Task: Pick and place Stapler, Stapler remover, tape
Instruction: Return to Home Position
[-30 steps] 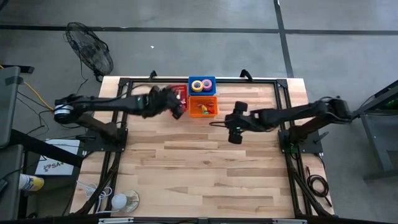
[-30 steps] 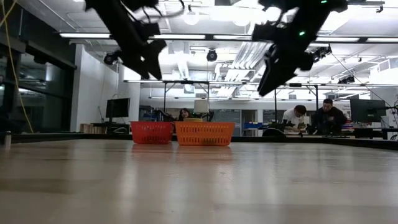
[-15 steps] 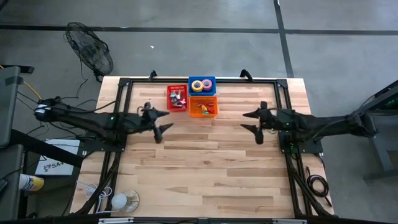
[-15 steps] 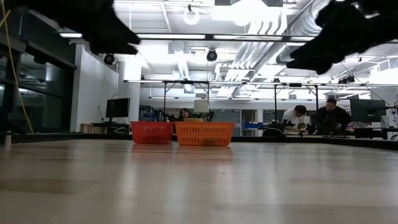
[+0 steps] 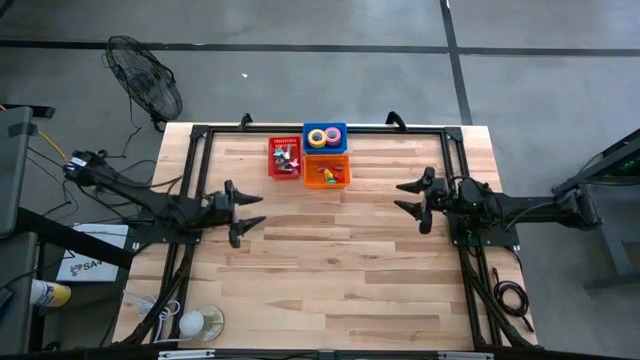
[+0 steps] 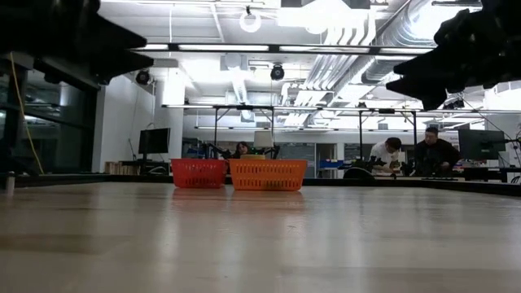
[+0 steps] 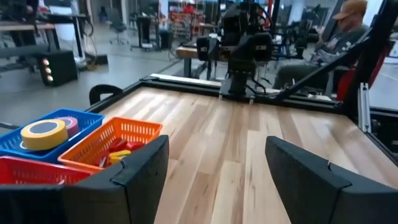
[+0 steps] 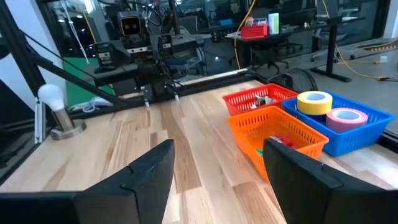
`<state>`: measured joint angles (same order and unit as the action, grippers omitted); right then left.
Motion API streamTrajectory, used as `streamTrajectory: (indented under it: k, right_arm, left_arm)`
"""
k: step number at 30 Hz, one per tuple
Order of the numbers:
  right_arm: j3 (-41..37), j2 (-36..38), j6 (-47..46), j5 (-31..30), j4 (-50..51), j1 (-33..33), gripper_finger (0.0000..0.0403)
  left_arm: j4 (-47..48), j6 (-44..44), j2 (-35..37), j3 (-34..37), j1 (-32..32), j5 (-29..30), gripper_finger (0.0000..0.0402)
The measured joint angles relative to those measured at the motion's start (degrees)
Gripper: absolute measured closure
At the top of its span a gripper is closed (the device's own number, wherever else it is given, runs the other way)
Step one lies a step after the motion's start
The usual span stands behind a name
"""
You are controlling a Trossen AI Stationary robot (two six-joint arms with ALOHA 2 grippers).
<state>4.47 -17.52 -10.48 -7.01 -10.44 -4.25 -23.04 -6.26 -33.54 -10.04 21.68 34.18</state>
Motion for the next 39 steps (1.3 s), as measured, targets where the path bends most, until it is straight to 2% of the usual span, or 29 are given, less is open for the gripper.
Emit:
streamTrajectory:
  k: [4, 8, 13, 18, 25, 31, 39]
  right_arm:
    - [-0.22, 0.02, -0.53, 0.00, -0.81, 0.00, 0.0166]
    - [-0.20, 0.00, -1.46, 0.00, -0.98, 0.00, 0.0166]
    - [-0.20, -0.19, -1.55, 1.32, -3.42, 0.03, 0.0166]
    - [-3.55, -0.03, -1.04, 4.06, -12.76, 0.20, 0.0166]
    - [-3.91, 0.10, 0.11, 4.99, -12.54, 0.24, 0.0166]
    - [-3.91, 2.29, 1.59, 6.20, -11.45, 0.26, 0.0166]
    - [-3.91, 10.18, 1.41, 7.65, -2.01, 0.11, 0.0166]
  left_arm:
    - [-7.64, 0.21, 0.02, 4.72, 1.86, 2.40, 0.0139]
    - [-16.56, 0.34, -0.17, 9.06, 2.48, -0.48, 0.0139]
    - [-16.14, 1.18, -0.14, 8.96, 2.35, -3.01, 0.0139]
    - [-17.66, 3.18, -0.07, 9.04, 2.34, -5.10, 0.0139]
    - [-16.46, 6.56, 2.63, 9.13, 2.33, -4.97, 0.0139]
    - [-5.42, 7.77, 13.75, 9.15, 2.33, -5.17, 0.0139]
    - [17.11, 4.25, 33.75, 9.20, 2.35, -8.25, 0.0139]
